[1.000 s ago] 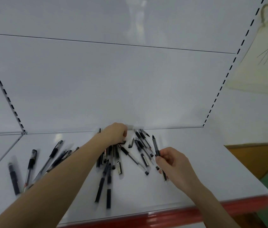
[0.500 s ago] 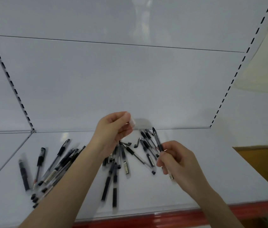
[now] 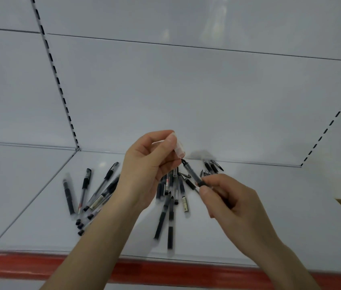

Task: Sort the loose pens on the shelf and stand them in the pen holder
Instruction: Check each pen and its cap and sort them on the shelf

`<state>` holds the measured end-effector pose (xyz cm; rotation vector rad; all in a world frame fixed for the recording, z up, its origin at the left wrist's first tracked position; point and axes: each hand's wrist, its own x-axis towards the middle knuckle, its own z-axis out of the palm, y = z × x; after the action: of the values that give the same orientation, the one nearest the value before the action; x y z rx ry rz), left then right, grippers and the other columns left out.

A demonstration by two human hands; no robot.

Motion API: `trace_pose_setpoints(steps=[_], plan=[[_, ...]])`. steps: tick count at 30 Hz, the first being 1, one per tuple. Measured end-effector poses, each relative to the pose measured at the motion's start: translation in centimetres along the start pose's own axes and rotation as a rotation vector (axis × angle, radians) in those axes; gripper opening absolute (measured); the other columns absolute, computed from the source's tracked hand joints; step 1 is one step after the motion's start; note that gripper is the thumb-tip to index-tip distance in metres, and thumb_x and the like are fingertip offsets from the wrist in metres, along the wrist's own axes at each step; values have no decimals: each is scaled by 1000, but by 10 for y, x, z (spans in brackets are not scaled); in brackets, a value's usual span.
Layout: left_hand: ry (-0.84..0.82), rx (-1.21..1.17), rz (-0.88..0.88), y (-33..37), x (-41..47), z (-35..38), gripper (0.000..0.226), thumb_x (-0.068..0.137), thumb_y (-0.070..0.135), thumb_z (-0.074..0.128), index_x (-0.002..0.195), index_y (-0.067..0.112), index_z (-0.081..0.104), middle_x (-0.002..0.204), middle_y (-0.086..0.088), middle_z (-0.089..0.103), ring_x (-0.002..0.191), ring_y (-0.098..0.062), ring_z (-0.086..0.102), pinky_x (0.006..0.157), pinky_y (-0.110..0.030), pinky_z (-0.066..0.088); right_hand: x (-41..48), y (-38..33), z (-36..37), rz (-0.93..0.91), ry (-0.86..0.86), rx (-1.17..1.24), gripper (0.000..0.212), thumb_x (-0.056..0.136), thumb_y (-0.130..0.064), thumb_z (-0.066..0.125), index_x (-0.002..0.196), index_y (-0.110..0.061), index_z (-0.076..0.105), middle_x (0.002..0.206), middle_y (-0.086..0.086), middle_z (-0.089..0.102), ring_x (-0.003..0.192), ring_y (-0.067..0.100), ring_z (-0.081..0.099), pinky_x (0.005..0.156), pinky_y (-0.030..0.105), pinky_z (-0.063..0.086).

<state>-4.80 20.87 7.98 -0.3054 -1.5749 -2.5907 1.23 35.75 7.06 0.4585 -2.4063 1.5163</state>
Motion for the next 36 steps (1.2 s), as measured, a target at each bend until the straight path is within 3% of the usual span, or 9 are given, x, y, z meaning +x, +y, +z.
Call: trace_pose_setpoints(steps=[5,12,18,22,28,30,33,36], plan=[[-2,53,50,0,-5,5,15,71,21,63,85,16,64,61,2,67,61,-11,64,65,-23,56,-2,-5,-1,36,-1,43,20,86,-14,56,72,-28,61,45,-7,46,44,7,36,44,16,30],[2,64,101,-5,-13,11,9,76,15,61,83,14,67,68,0,70,68,-13,66,64,-22,55,-3,-2,3,103,27,178,18,89,-13,53,73,-19,62,46,-8,47,44,5,40,45,11,33],[51,98,136,-9,-16,15,11,84,7,58,84,14,66,66,1,69,67,-11,66,62,-21,55,-3,5,14,31,68,152,14,81,-31,50,71,-31,60,46,-9,47,44,6,39,46,16,34],[60,138,117,-12,-13,12,12,85,5,59,87,15,65,67,0,67,69,-15,64,68,-26,58,0,11,18,53,80,155,23,90,-22,55,69,-31,59,48,-8,49,45,5,40,46,17,35],[79,282,-4,-24,-1,-8,14,84,5,62,93,15,64,67,-6,66,66,-18,63,69,-30,58,14,23,21,136,-102,27,23,94,-23,47,74,-28,58,58,-5,61,44,2,50,47,11,39],[81,435,-11,-26,6,-24,14,84,7,63,92,18,64,73,-10,65,66,-21,63,68,-31,59,16,32,24,148,-172,-63,22,94,-29,46,76,-26,58,67,-4,63,50,1,55,50,11,41],[108,939,56,-23,20,-56,18,85,16,62,102,21,66,82,-7,65,71,-24,63,73,-31,53,20,47,22,173,-165,-204,22,93,-29,48,79,-19,61,74,2,66,59,6,61,54,13,44],[113,1328,56,-18,27,-85,28,88,18,56,115,13,61,88,-4,61,79,-17,54,74,-20,37,24,59,22,206,-176,-296,21,91,-28,52,84,-11,64,79,11,68,71,24,64,70,30,52]])
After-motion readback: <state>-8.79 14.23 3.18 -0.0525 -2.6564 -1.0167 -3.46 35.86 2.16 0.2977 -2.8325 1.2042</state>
